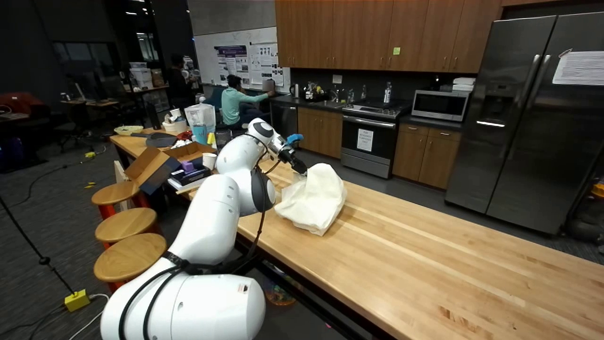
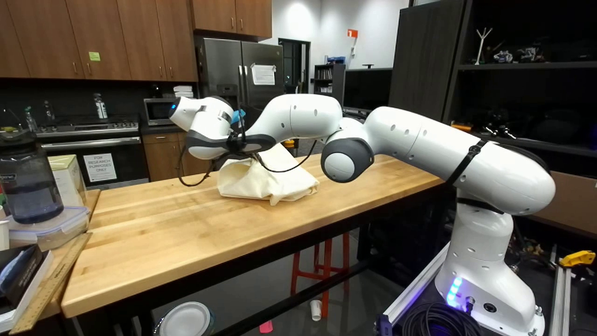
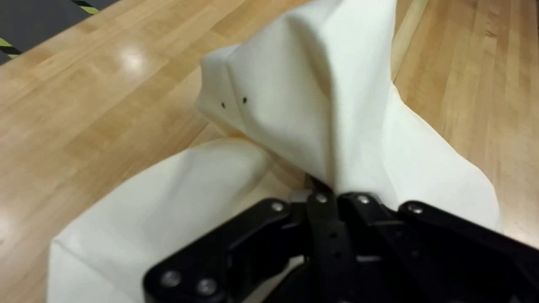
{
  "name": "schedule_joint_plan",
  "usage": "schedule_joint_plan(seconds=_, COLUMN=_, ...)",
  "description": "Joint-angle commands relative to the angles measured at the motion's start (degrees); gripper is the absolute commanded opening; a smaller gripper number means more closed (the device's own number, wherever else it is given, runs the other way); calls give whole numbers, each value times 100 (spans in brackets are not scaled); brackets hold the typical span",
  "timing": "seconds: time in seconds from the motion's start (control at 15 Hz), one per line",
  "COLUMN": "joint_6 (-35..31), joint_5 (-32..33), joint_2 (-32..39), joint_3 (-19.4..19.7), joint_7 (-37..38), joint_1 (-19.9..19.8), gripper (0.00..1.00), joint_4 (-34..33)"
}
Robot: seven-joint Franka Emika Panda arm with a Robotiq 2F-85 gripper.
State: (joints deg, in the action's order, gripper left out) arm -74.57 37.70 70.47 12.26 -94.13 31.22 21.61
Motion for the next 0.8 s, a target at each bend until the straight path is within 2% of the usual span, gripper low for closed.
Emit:
schedule_joint_plan(seconds=0.0, joint_6=65, joint_5=-280, joint_2=-35, joint_3=-40, joint_7=166, joint_1=-678, gripper=1, joint_4=-106)
schedule_joint_plan(seconds=0.53, joint_6=200, joint_5=-1155, joint_2=-498, joint_3=-30, joint_7=904, joint_1=-2186, gripper=1, joint_4=170)
schedule_joint_plan(seconds=0.73, joint_6=423, joint_5=-1499, joint_2=-511, joint_3=-106, joint_7=1284, joint_1=-2611, gripper=1, joint_4=144)
